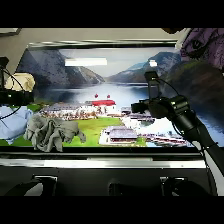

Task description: Fold the clothes and pants, and hang the long-sleeved shirts on hangers.

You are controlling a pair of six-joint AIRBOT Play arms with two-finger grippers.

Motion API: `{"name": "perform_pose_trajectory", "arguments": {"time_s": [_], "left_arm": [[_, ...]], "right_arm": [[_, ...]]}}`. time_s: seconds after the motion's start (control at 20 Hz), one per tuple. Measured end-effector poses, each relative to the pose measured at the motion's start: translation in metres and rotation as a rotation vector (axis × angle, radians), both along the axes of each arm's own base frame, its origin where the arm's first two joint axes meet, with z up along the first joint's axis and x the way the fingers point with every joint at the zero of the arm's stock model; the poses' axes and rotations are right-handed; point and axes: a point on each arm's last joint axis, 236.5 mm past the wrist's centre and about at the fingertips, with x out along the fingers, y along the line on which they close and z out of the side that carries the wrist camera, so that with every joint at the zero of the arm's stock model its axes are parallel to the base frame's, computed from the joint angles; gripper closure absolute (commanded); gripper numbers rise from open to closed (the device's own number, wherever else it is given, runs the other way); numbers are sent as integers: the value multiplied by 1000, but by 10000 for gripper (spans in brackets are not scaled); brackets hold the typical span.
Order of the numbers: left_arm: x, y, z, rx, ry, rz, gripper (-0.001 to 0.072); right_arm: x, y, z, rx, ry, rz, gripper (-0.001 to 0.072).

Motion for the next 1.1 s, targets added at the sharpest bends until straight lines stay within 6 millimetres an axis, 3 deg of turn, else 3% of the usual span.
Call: {"name": "perform_pose_trajectory", "arguments": {"time_s": [0.5,0.55,0.6,0.65,0.75,0.85,1.1], "left_arm": [[0,0,0,0,0,0,686],[0,0,0,0,0,0,645],[0,0,0,0,0,0,383],[0,0,0,-1,2,1,-13],[-4,0,-6,-24,25,42,-13],[-15,1,-25,-40,91,84,-13],[-62,-2,-113,-66,307,154,-13]], "right_arm": [[0,0,0,1,0,0,676],[0,0,0,1,0,0,676],[0,0,0,2,-1,0,676],[0,1,0,3,-2,0,676],[1,1,1,5,-4,0,676],[1,1,1,5,-4,0,676],[1,1,1,5,-4,-1,676]]}}
